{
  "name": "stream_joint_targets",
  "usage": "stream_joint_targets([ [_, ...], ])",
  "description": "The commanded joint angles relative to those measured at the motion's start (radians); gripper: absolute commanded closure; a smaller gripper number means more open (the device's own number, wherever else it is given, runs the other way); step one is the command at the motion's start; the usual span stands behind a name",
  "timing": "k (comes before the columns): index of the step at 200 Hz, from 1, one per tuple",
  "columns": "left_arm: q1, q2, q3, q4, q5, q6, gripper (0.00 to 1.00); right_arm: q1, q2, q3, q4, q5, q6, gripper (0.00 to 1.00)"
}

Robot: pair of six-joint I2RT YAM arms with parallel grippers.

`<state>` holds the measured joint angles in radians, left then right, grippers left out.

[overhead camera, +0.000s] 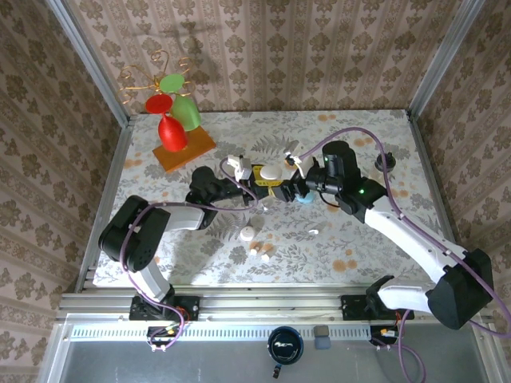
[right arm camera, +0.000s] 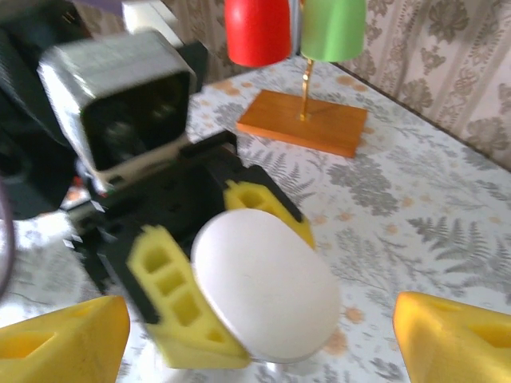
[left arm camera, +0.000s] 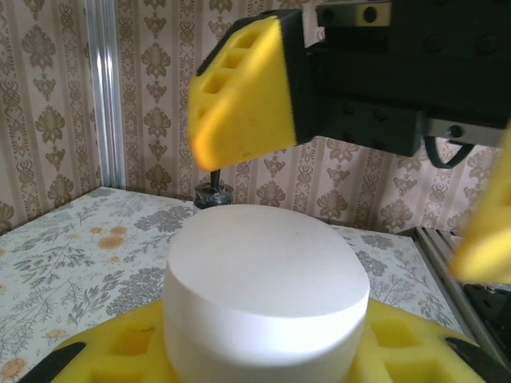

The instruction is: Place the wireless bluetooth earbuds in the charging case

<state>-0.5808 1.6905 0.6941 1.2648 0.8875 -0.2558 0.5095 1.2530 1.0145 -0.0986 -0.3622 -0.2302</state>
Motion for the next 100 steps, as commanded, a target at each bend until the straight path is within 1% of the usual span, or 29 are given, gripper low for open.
stream_joint_targets([
  [1, 0.006, -0.03, -0.007, 0.031, 0.04, -0.018, 0.63, 0.008, 0.024, 0.036, 0.008, 0.086, -0.071, 0.15],
  [11, 0.006, -0.029, -0.007, 0.03, 0.042, -0.016, 0.63, 0.008, 0.028, 0.035, 0.013, 0.094, -0.065, 0.16],
  [50, 0.007, -0.028, -0.007, 0.03, 0.05, -0.005, 0.63, 0.007, 0.02, 0.029, 0.053, 0.129, -0.035, 0.18],
  [100, 0.015, -0.018, -0.013, 0.031, 0.045, 0.009, 0.63, 0.003, 0.019, 0.027, 0.091, 0.127, -0.006, 0.18],
])
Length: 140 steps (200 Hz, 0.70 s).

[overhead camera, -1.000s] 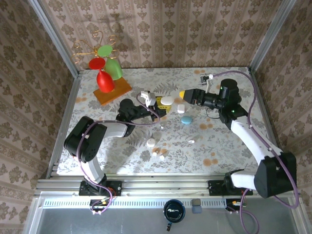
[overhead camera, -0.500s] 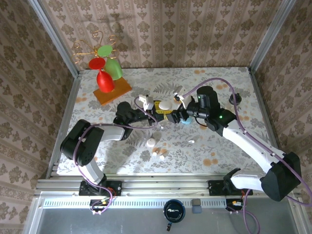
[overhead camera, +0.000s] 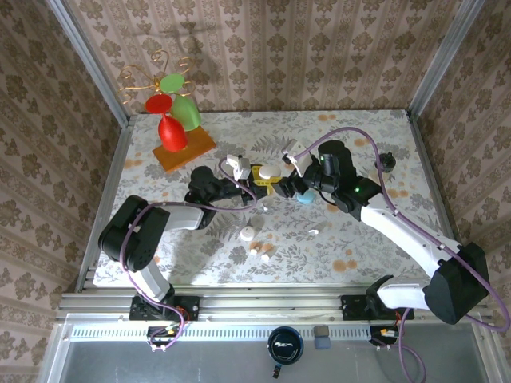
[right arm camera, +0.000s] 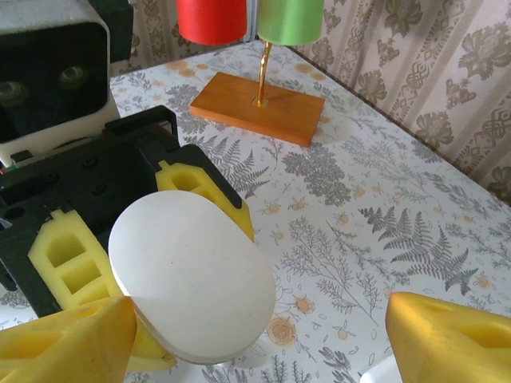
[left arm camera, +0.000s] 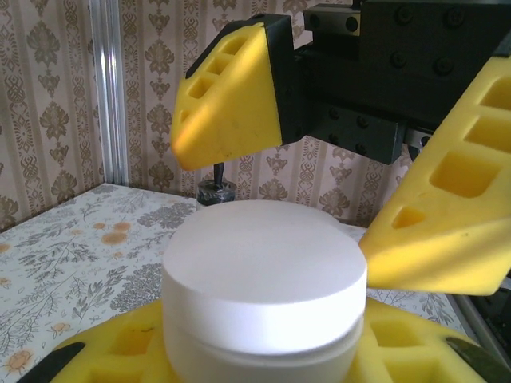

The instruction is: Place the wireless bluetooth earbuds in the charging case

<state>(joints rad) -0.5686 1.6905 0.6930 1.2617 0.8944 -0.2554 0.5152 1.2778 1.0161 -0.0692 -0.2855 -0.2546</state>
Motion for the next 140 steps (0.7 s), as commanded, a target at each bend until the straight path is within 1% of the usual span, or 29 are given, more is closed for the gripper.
stream_joint_targets([
  [1, 0.003, -0.018, -0.012, 0.034, 0.038, 0.008, 0.63, -0.003, -0.006, 0.026, 0.063, 0.05, 0.019, 0.18],
  [56, 0.013, -0.015, -0.017, 0.033, 0.044, 0.018, 0.63, -0.006, 0.005, 0.035, 0.095, 0.097, 0.063, 0.19],
  [98, 0.015, -0.018, -0.016, 0.033, 0.055, 0.018, 0.63, -0.011, 0.031, 0.08, 0.066, 0.12, 0.079, 0.19],
  [121, 0.018, -0.017, -0.018, 0.033, 0.051, 0.018, 0.63, -0.012, 0.031, 0.1, 0.042, 0.108, 0.095, 0.19],
  [140, 0.022, -0.018, -0.018, 0.033, 0.042, 0.022, 0.63, -0.014, 0.006, 0.081, 0.038, 0.055, 0.103, 0.18],
])
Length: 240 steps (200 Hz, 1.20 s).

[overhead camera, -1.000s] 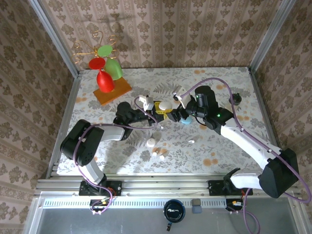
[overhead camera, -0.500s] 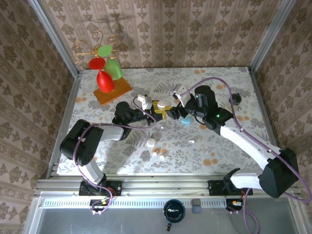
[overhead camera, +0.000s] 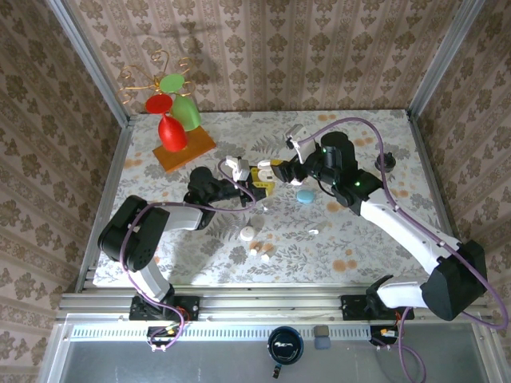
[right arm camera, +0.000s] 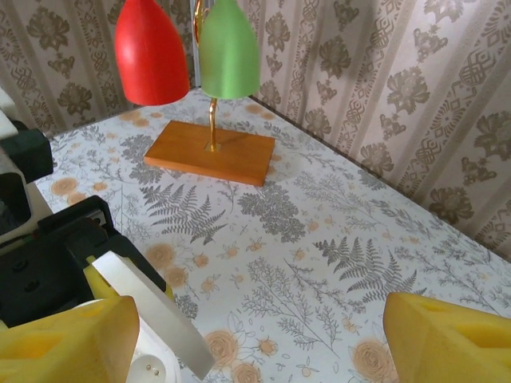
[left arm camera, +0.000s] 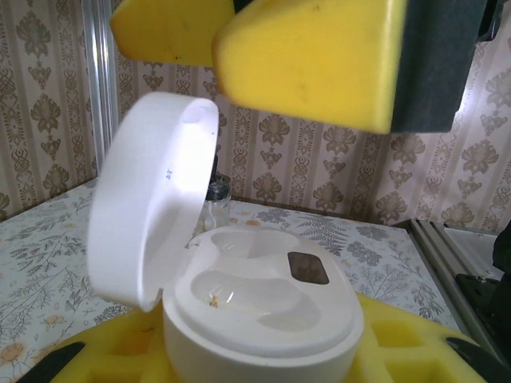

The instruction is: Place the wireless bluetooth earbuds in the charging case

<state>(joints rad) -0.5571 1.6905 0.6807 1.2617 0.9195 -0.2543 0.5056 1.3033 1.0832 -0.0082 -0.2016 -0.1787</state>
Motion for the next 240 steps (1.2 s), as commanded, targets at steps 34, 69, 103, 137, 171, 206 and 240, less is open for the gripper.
stream_joint_targets([
  [34, 0.026, -0.02, -0.006, 0.034, 0.002, 0.029, 0.63, -0.019, -0.102, -0.058, -0.011, -0.111, 0.088, 0.17],
  [69, 0.057, -0.021, -0.007, 0.034, -0.01, 0.046, 0.63, -0.05, -0.176, -0.143, -0.036, -0.127, 0.24, 0.16],
  [103, 0.09, -0.028, -0.008, 0.034, -0.025, 0.053, 0.63, -0.061, -0.128, -0.165, -0.129, -0.118, 0.401, 0.18],
  [137, 0.137, -0.048, -0.013, 0.033, -0.029, 0.058, 0.63, -0.048, 0.001, -0.14, -0.227, -0.25, 0.536, 0.19],
  [171, 0.161, -0.068, -0.018, 0.033, -0.041, 0.067, 0.63, 0.014, 0.097, -0.203, -0.178, -0.403, 0.612, 0.19],
  [206, 0.178, -0.075, -0.018, 0.033, -0.038, 0.071, 0.63, 0.104, 0.184, -0.239, -0.194, -0.42, 0.669, 0.21],
  [240, 0.192, -0.078, -0.015, 0.033, -0.034, 0.072, 0.63, 0.176, 0.239, -0.232, -0.261, -0.379, 0.705, 0.26],
])
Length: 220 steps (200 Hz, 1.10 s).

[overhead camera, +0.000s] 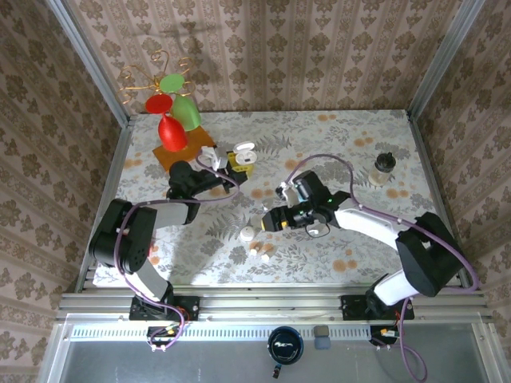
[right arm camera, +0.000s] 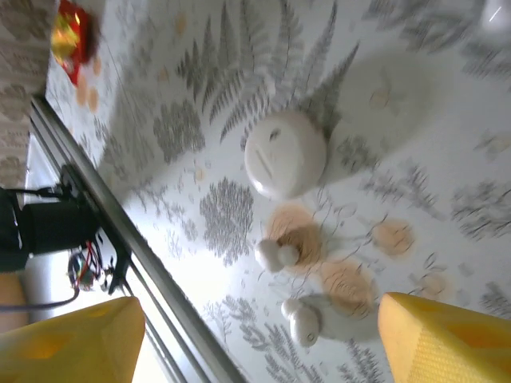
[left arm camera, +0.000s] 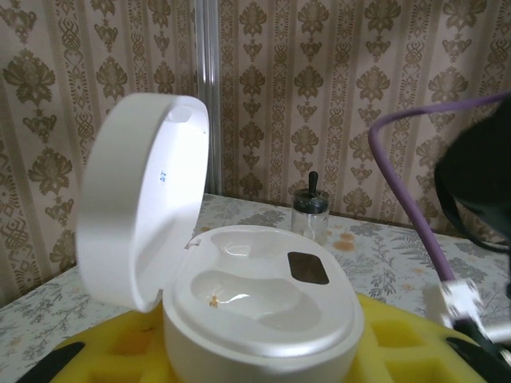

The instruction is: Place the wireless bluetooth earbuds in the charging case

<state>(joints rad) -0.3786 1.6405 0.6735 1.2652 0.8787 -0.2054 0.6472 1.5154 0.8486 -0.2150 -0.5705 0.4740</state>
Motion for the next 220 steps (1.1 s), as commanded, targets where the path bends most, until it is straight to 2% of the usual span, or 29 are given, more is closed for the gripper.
stream_joint_targets([
  [1, 0.013, -0.027, -0.008, 0.03, 0.006, 0.024, 0.63, 0.036, 0.028, 0.002, -0.055, -0.011, 0.053, 0.27],
  [52, 0.015, -0.041, -0.02, 0.029, 0.006, 0.033, 0.63, 0.085, 0.151, 0.052, -0.17, -0.013, 0.066, 0.41],
  [72, 0.015, -0.046, -0.023, 0.03, 0.011, 0.031, 0.63, 0.096, 0.188, 0.067, -0.172, 0.004, 0.066, 0.49],
  [131, 0.012, -0.047, -0.022, 0.03, 0.021, 0.027, 0.63, 0.113, 0.252, 0.073, -0.165, 0.005, 0.064, 0.61],
  [165, 0.01, -0.059, -0.026, 0.03, 0.021, 0.025, 0.63, 0.114, 0.28, 0.083, -0.164, 0.031, 0.073, 0.73],
  [220, 0.007, -0.059, -0.029, 0.03, 0.02, 0.026, 0.63, 0.092, 0.225, 0.072, -0.161, 0.098, 0.096, 0.79],
])
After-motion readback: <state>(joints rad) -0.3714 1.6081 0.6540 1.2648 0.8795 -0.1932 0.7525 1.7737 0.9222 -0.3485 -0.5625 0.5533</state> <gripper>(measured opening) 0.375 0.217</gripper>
